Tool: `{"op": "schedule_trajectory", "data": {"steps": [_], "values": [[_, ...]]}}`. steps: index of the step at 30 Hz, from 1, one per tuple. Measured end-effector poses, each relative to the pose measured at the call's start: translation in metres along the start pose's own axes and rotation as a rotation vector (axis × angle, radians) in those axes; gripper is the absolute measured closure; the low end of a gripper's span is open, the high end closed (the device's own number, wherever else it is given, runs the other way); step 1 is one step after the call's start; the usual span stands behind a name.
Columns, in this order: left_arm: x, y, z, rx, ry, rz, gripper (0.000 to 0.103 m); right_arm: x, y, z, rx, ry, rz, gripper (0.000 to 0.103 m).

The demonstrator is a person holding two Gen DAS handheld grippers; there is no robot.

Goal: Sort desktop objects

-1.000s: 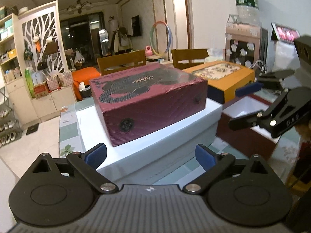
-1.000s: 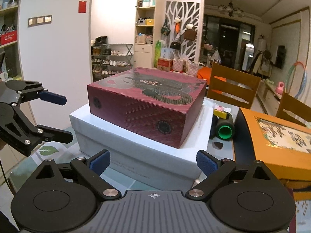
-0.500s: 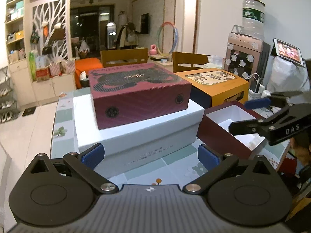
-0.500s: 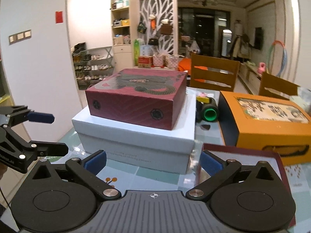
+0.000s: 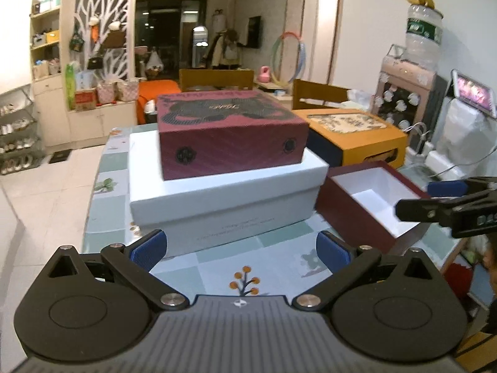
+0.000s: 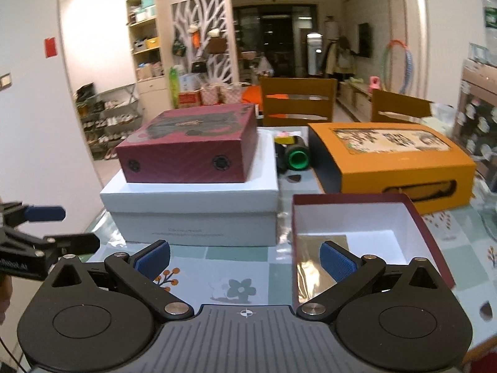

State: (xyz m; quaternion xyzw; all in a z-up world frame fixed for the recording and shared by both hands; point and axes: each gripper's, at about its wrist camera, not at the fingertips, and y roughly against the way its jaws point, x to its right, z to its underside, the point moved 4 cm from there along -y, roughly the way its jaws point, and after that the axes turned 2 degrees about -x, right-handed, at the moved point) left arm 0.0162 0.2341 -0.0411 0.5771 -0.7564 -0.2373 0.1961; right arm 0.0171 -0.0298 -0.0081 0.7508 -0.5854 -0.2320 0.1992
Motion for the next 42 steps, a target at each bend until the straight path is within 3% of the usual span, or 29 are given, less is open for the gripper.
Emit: {"op": "schedule_trajectory", "data": {"steps": [7,20,42], "values": [[0.017,-0.003,0.012,-0.026,-0.057,-0.032,0.0,0.005,0.008,0.019,0.001,-0.024,0.041,0.0],[0.033,-0.002,0.019,-0.023,-0.025,-0.03,0.0,0.016,0.013,0.042,-0.031,-0.05,0.044,0.0],[0.027,-0.003,0.022,-0.031,-0.001,-0.045,0.0,0.009,0.007,0.046,-0.041,-0.032,0.038,0.0]]}}
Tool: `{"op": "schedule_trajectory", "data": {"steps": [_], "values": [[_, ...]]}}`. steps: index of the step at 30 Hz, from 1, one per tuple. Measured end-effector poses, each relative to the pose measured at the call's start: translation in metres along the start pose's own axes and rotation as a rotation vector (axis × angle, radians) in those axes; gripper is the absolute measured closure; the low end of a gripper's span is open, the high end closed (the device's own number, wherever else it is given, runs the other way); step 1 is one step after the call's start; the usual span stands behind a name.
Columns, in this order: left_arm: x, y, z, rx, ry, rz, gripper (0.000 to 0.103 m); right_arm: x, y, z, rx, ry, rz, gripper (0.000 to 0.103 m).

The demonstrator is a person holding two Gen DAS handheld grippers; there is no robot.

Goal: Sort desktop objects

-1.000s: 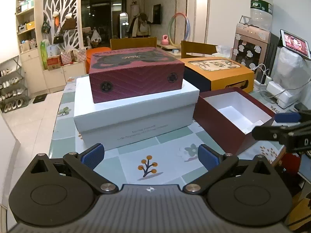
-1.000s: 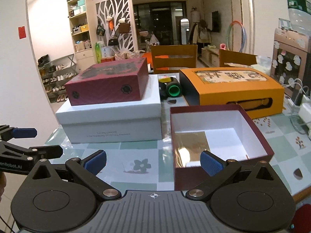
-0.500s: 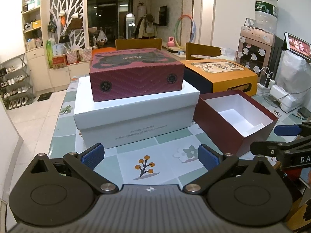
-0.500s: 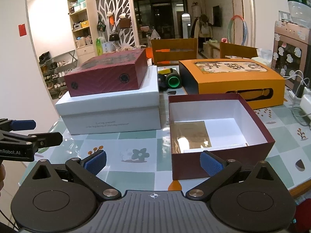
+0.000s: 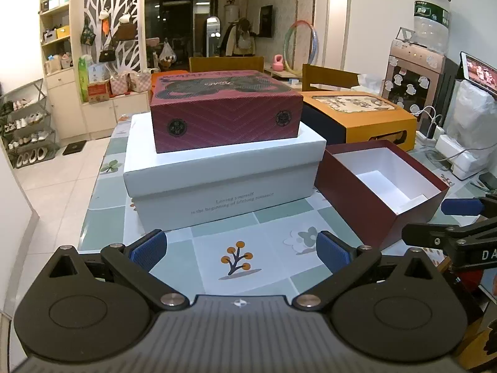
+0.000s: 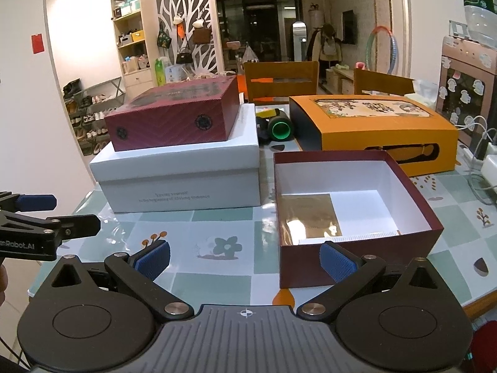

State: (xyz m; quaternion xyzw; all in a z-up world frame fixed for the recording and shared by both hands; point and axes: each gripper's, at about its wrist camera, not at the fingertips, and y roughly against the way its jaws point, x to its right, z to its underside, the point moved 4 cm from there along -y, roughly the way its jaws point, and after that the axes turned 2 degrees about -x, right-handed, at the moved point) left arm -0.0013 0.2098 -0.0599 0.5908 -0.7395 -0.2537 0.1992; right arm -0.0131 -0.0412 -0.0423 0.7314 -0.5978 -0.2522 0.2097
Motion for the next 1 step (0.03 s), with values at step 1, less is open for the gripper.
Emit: {"op": "schedule_trajectory", "data": {"steps": [1], "values": [[-0.0005,0.0003,0.0001,0.002,0.0,0.002,0.0,0.0003,-0.0006,0.0005,-0.001,-0.002,0.002,0.0]]}}
